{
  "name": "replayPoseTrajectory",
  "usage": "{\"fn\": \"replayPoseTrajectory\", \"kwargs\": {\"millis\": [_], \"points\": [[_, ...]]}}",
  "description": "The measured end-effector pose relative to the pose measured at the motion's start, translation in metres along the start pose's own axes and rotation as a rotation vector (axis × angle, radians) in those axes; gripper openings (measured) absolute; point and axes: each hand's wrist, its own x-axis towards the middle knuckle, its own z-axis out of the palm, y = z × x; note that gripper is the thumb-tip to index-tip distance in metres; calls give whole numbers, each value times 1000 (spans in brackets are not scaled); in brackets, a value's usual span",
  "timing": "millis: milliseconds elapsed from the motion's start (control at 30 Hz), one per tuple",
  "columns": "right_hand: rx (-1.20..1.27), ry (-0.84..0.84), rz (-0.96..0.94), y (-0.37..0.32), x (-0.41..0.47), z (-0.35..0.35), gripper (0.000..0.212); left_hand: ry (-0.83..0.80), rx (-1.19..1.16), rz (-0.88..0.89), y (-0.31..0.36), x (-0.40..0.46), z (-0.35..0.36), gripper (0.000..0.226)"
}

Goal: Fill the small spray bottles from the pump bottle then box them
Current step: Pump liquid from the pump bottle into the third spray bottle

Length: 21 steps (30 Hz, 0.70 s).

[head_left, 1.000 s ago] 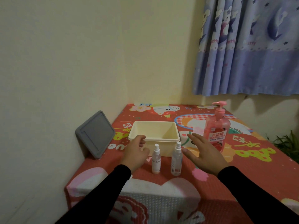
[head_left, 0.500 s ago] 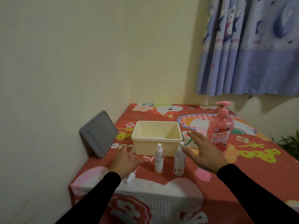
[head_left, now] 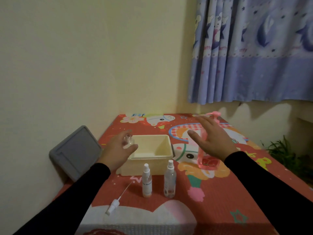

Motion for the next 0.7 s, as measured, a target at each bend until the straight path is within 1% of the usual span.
{"fn": "replayPoseTrajectory", "kwargs": {"millis": [67, 167, 233, 333, 433, 567, 700], "points": [[7, 46, 19, 9, 16, -8, 71, -76, -10, 56, 15, 16, 11, 36], [-1, 98, 66, 22, 40, -17, 63, -158, -92, 60, 43, 37, 33, 39], [-4, 107, 104, 33, 57, -23, 61, -177, -158, 49, 61, 50, 48, 45], [0, 96, 166, 48, 77, -28, 59, -180, -223, 32, 83, 66, 70, 42], [-10, 74, 212, 62, 93, -29, 59, -212, -209, 49, 99, 82, 93, 43], [28, 48, 286, 77, 111, -30, 60, -265, -219, 73, 112, 100, 122, 38], [92, -16, 362, 91, 129, -27, 61, -266, -107, 142, 120, 111, 141, 44]]}}
